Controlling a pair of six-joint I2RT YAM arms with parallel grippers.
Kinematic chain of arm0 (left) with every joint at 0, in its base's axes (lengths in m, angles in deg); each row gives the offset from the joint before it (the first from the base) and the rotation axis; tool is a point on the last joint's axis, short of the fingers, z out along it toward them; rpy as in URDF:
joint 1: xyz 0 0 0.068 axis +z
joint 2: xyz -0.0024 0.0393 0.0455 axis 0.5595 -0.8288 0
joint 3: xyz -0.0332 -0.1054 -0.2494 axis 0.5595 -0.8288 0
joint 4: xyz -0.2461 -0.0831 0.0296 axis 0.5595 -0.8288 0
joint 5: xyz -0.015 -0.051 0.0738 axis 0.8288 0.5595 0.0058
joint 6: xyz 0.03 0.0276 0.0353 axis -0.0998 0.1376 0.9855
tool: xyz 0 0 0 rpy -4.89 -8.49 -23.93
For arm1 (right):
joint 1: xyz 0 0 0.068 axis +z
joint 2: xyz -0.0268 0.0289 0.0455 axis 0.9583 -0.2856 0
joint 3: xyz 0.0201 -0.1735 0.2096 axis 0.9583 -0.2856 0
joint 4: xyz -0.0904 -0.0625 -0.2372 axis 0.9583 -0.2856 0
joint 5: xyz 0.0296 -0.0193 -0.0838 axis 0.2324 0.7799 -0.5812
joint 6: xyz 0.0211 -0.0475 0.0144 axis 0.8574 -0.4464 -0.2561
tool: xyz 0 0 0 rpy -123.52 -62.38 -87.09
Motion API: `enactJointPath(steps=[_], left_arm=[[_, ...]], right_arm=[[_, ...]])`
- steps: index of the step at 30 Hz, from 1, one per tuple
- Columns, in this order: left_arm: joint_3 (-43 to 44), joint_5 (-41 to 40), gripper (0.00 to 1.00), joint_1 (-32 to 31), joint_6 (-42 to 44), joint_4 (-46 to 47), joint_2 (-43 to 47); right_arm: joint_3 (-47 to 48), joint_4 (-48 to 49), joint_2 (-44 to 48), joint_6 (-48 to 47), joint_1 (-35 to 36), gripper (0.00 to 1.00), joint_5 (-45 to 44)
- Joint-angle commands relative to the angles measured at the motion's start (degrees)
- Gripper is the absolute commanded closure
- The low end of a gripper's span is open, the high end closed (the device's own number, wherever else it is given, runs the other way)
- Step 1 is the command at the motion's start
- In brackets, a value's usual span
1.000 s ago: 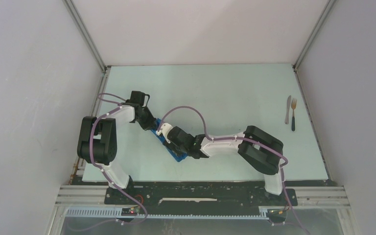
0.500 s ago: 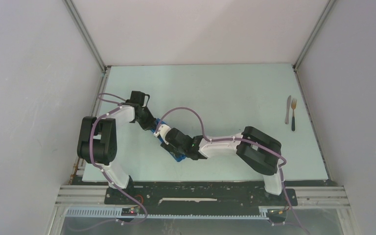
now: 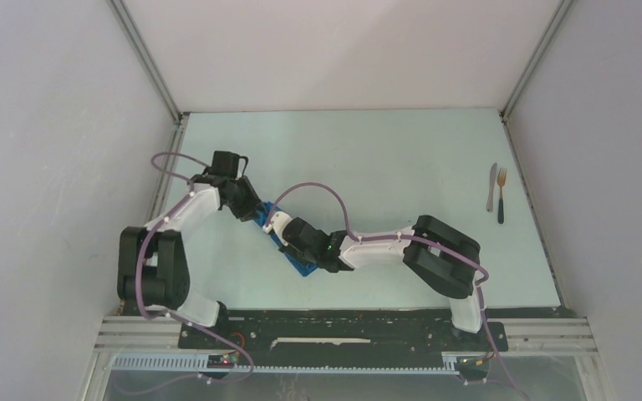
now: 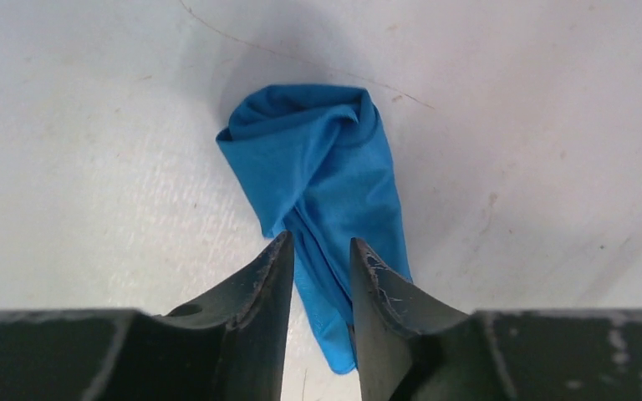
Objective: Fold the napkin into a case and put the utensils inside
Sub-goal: Smooth out the top corner of the smaller-rectangle-folded napkin from the folded napkin.
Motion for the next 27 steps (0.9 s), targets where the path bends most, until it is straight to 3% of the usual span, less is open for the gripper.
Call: enactJointPath(steps=[1, 3, 5, 7, 11, 19, 27], left_arm=[[-0.6, -2.4, 0.61, 0.3, 2.5, -5.7, 9.6], [-3.9, -1.8, 0.64, 0.3, 1.7, -6.3, 12.9], [-8.9, -0.2, 0.77, 0.3, 0.1, -5.2, 15.0], [-15.4, 2.9, 0.86, 0.2, -2.7, -1.1, 16.5], [-25.0, 9.4, 0.92, -0.7, -7.9, 10.5, 14.3], [-25.1, 8.1, 0.95, -9.2, -12.9, 18.0, 8.6], [-26.4, 7.2, 0.96, -9.9, -13.3, 19.1, 7.8]], right_arm=[[1.9, 0.9, 1.1, 1.4, -0.4, 1.0, 1.1], [1.9, 0.6, 1.5, 2.1, -0.6, 1.0, 1.9], [1.8, 0.5, 1.8, 2.7, -0.9, 1.0, 2.7], [1.9, 0.6, 2.0, 4.1, -1.1, 1.0, 3.5], [1.8, 1.2, 2.2, 5.5, -1.3, 1.0, 5.0], [1.8, 1.3, 3.7, 8.9, -2.9, 1.0, 8.2], [1.9, 0.6, 6.1, 11.7, -3.5, 1.0, 10.8]])
